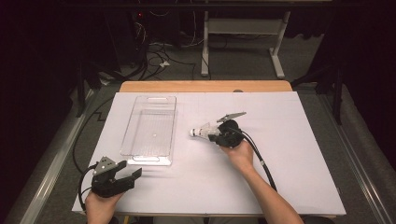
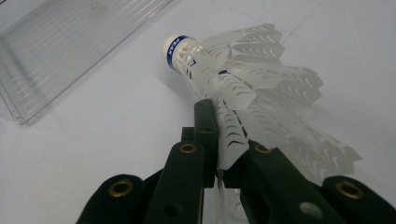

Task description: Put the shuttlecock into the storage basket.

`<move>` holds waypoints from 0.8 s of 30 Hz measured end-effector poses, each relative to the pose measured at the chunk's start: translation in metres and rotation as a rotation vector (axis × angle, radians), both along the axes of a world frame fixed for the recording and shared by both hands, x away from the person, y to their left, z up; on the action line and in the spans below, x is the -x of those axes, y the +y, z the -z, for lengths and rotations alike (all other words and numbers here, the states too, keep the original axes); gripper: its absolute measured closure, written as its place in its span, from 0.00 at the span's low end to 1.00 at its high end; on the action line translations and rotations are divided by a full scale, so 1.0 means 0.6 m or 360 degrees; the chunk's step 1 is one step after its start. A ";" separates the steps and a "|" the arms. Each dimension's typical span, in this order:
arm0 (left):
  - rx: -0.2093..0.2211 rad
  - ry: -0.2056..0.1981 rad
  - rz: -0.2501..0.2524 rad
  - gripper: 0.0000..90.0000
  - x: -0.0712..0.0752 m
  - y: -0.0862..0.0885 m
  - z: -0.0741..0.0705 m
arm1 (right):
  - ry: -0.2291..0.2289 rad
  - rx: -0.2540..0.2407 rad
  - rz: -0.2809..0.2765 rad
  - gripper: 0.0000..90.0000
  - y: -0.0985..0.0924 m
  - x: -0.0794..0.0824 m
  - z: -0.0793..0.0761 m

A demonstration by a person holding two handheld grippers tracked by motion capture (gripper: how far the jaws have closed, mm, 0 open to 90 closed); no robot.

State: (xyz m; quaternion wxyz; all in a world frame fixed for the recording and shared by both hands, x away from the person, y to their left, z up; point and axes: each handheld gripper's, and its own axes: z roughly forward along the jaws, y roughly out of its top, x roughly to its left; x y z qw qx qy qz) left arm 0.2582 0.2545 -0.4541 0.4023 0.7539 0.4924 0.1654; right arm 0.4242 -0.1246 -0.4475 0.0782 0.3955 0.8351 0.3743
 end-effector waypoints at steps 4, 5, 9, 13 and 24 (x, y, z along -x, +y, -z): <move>-0.0003 0.0000 -0.0008 0.35 0.000 0.002 0.000 | -0.0009 -0.0001 -0.0002 0.99 -0.002 0.001 -0.004; -0.0009 0.0000 -0.0010 0.35 0.000 0.002 0.000 | -0.0009 -0.0003 -0.0003 0.99 -0.003 0.001 -0.005; -0.0012 -0.0004 -0.0012 0.36 0.000 0.002 0.000 | -0.0018 0.0000 -0.0005 0.99 -0.005 0.002 -0.010; -0.0007 -0.0010 -0.0024 0.36 0.001 0.004 0.000 | -0.0024 -0.0003 -0.0004 0.99 -0.008 0.003 -0.014; 0.0018 -0.0022 -0.0077 0.35 0.000 0.016 -0.002 | -0.0040 0.0011 -0.0024 0.99 -0.008 0.002 -0.029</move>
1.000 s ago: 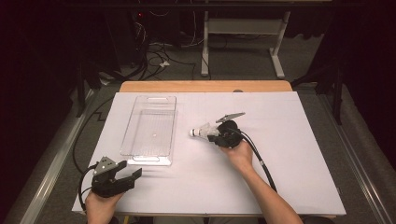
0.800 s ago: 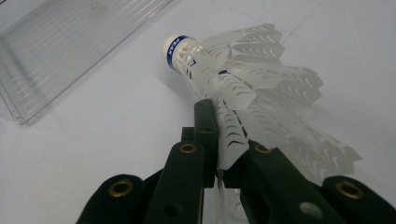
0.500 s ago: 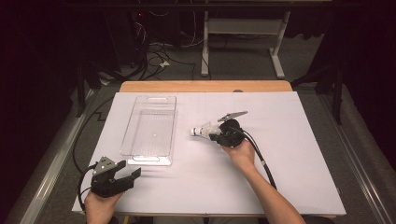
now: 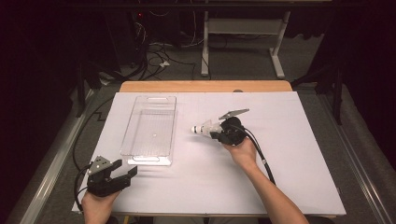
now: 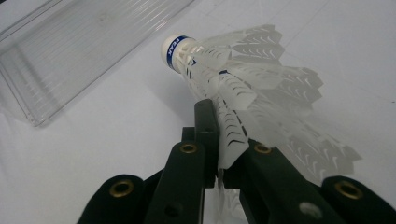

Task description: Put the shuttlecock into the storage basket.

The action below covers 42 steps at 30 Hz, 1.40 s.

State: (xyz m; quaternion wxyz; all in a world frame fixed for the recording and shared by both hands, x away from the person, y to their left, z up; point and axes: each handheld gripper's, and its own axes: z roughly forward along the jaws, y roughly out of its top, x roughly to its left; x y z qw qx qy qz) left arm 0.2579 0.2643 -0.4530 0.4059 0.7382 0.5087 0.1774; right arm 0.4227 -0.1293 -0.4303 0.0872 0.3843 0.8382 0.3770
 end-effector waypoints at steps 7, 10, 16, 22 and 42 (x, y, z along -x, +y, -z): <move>-0.0007 0.0000 -0.0005 0.35 -0.003 0.001 -0.001 | -0.0016 0.0011 -0.0029 0.99 0.009 -0.001 -0.013; -0.0003 0.0003 -0.0015 0.35 -0.005 0.005 -0.001 | -0.0015 0.0010 -0.0029 0.99 0.013 -0.002 -0.018; -0.0002 0.0003 -0.0008 0.35 -0.004 0.004 0.000 | -0.0025 0.0012 -0.0055 0.99 0.020 -0.005 -0.030; 0.0005 0.0010 -0.0006 0.35 -0.003 0.003 0.002 | -0.0028 0.0002 -0.0078 0.99 0.030 -0.007 -0.039; 0.0003 0.0016 0.0014 0.35 -0.002 0.000 0.003 | -0.0020 -0.0025 -0.0155 0.99 0.069 -0.022 -0.066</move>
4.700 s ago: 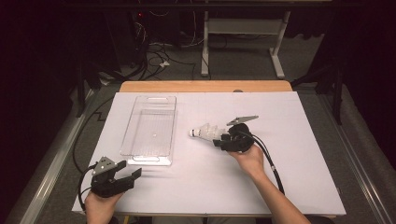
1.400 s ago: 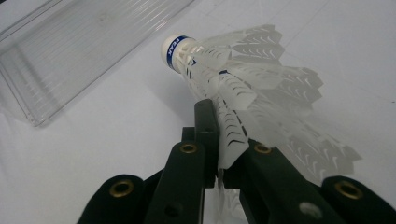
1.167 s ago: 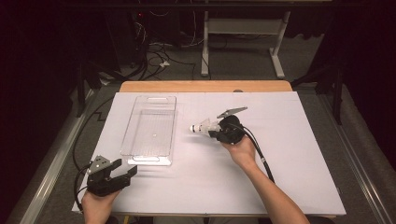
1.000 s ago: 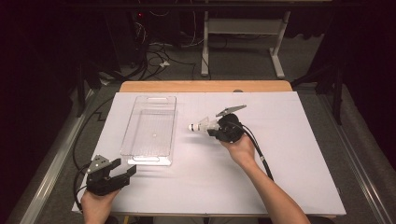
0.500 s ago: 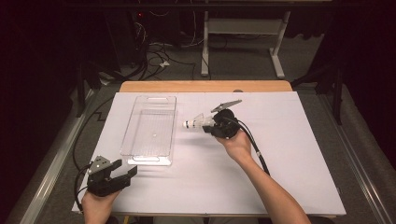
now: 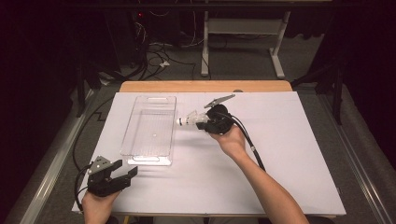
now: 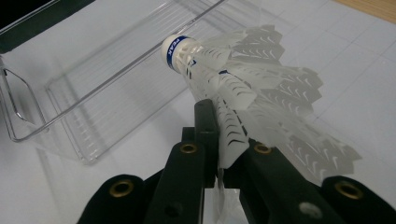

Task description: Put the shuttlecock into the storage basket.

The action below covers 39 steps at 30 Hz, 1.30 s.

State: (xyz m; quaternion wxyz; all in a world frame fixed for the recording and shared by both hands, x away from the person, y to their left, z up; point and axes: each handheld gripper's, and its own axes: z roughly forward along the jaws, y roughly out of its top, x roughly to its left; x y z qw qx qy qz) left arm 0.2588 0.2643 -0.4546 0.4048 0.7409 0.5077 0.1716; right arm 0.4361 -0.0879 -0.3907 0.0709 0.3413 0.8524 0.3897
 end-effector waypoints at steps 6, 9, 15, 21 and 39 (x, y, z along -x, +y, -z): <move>0.0001 0.0000 0.0002 0.35 0.000 0.000 0.000 | -0.0008 -0.0004 -0.0008 0.99 0.007 -0.002 -0.009; -0.0002 0.0002 0.0009 0.35 0.000 0.000 0.000 | -0.0006 -0.0010 -0.0009 0.99 0.011 -0.003 -0.014; 0.0000 -0.0002 0.0009 0.35 0.001 0.000 0.000 | -0.0008 0.0009 -0.0029 0.99 0.022 -0.007 -0.018; -0.0003 -0.0003 0.0016 0.35 0.001 0.000 0.000 | -0.0005 0.0007 -0.0044 0.99 0.032 -0.010 -0.020; 0.0003 -0.0003 0.0018 0.35 0.001 0.000 0.000 | 0.0000 0.0015 -0.0088 0.99 0.056 -0.017 -0.022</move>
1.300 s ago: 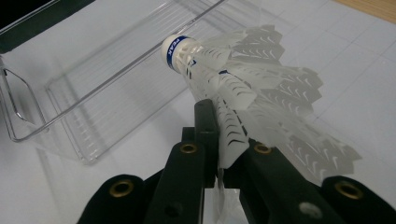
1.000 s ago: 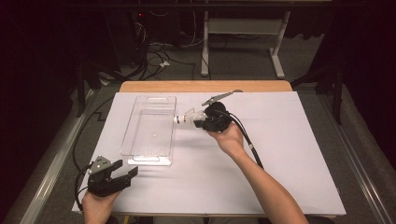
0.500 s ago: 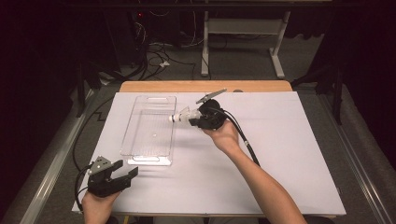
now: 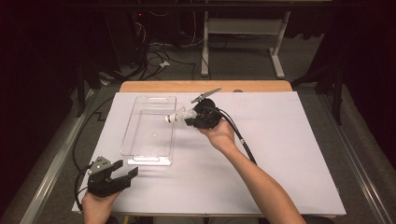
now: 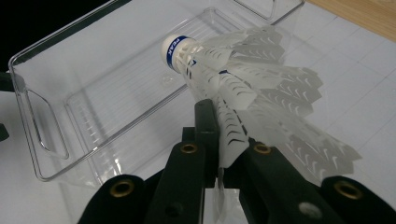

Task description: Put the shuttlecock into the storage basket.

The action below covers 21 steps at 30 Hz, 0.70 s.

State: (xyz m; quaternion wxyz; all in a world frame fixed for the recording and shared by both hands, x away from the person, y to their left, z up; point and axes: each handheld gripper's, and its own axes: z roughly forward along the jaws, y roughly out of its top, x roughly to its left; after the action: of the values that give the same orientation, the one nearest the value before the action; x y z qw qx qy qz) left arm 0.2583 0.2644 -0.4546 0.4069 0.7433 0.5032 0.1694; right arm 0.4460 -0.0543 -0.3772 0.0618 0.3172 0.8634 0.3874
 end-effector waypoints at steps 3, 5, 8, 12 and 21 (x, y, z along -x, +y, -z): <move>-0.0002 0.0002 0.0003 0.35 0.000 0.000 0.000 | -0.0006 -0.0001 -0.0007 0.99 0.003 -0.001 -0.004; -0.0001 0.0001 0.0004 0.35 0.000 0.000 0.000 | -0.0012 0.0000 -0.0015 0.99 0.006 -0.002 -0.006; -0.0002 0.0001 0.0003 0.35 0.000 0.000 0.000 | -0.0013 -0.0002 -0.0016 0.99 0.011 -0.002 -0.009; 0.0000 0.0000 0.0003 0.35 0.000 0.000 0.000 | -0.0016 0.0006 -0.0028 0.99 0.020 -0.003 -0.009; -0.0001 0.0003 0.0005 0.35 0.000 0.000 0.000 | -0.0001 0.0021 -0.0035 0.99 0.036 -0.009 -0.010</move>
State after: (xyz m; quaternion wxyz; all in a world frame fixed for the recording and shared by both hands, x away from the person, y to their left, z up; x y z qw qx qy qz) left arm 0.2583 0.2645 -0.4546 0.4065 0.7443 0.5024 0.1683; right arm 0.4514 -0.0326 -0.3712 0.0600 0.3073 0.8693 0.3825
